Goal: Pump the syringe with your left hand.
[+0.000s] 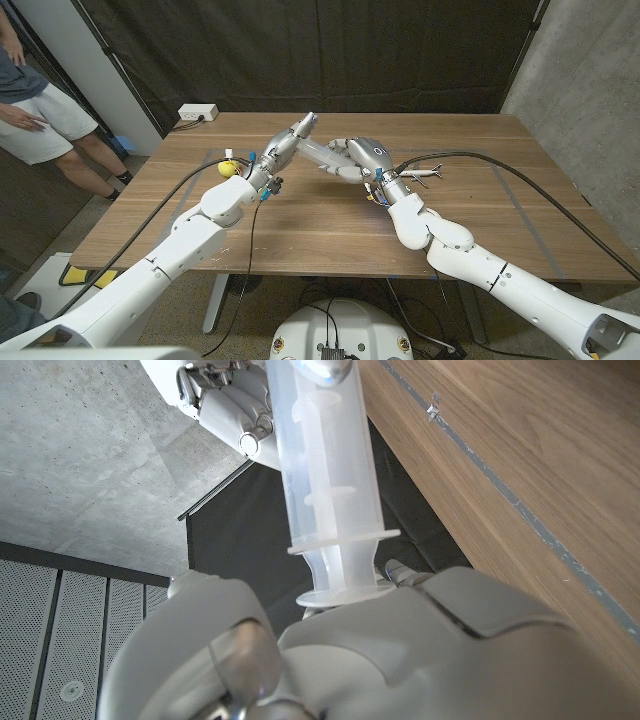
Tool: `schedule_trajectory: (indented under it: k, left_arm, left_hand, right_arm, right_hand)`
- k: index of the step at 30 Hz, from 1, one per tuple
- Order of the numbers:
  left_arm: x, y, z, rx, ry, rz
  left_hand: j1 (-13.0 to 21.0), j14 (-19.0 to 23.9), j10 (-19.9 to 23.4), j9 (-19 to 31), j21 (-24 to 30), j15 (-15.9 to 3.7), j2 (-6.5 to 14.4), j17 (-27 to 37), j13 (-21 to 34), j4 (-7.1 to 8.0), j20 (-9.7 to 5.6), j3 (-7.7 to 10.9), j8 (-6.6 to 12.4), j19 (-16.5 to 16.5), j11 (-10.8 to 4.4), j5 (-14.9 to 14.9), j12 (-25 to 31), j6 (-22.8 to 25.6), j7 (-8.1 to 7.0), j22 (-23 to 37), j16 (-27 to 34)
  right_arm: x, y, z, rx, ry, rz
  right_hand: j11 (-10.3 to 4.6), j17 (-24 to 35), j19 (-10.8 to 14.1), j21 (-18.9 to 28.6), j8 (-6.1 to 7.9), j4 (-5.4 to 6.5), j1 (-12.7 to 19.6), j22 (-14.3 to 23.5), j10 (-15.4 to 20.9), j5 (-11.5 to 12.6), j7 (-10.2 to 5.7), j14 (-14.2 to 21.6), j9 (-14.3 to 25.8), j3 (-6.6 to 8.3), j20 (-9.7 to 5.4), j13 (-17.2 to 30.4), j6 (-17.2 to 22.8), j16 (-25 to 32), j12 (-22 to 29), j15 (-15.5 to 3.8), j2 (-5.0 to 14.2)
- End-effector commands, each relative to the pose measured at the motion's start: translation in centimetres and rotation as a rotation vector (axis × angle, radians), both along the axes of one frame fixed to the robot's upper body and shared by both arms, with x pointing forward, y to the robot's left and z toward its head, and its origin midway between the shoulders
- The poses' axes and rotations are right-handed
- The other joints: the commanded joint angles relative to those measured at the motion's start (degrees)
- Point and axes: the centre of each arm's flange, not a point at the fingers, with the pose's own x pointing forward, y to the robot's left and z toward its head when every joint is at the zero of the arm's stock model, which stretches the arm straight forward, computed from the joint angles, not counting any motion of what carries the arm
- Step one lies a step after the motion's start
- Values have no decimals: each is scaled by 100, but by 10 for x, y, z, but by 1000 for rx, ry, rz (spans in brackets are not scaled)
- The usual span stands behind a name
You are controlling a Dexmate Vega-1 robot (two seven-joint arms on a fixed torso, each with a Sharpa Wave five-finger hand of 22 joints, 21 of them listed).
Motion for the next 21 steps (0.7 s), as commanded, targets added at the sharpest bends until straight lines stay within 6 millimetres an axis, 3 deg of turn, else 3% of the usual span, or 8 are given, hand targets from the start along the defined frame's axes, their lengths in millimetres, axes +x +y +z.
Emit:
schedule_trajectory:
  k: [1, 9, 21]
  left_arm:
    - [0, -8, -2, 15, 3, -16]
    - [-1, -7, -3, 16, 3, -7]
    - [-2, 12, 2, 1, -6, 50]
  left_hand:
    - [-24, -40, -32, 30, -22, -20, 17, 23, 13, -11, 35, -37, 4, -165, -26, -2, -20, -18, 1, 35, 0]
    - [-24, -39, -32, 30, -18, -18, 19, 23, 13, -9, 36, -40, 5, -169, -38, -3, -18, -18, -1, 35, 3]
    - [-23, -34, -19, 31, -10, -13, 21, 22, 13, -6, 42, -42, 3, -168, -26, -4, -10, -24, -3, 36, 7]
  right_arm:
    - [-2, 1, -1, 3, 3, 0]
    - [-2, -2, 0, 6, 5, -6]
    - [-1, -12, 4, 36, 5, -30]
  right_hand:
    - [-499, 13, -34, 51, 0, 96, 1113, 8, 554, 34, -904, 101, 19, 81, -647, 24, 960, -14, -32, -251, 1134]
    - [-491, 12, -51, 84, -17, 100, 1112, -8, 565, 35, -899, 104, 26, 74, -648, 25, 966, -19, -39, -248, 1135]
    - [-483, 13, -74, 136, -40, 100, 1118, -32, 570, 35, -901, 112, 36, 67, -649, 26, 979, -22, -55, -249, 1136]
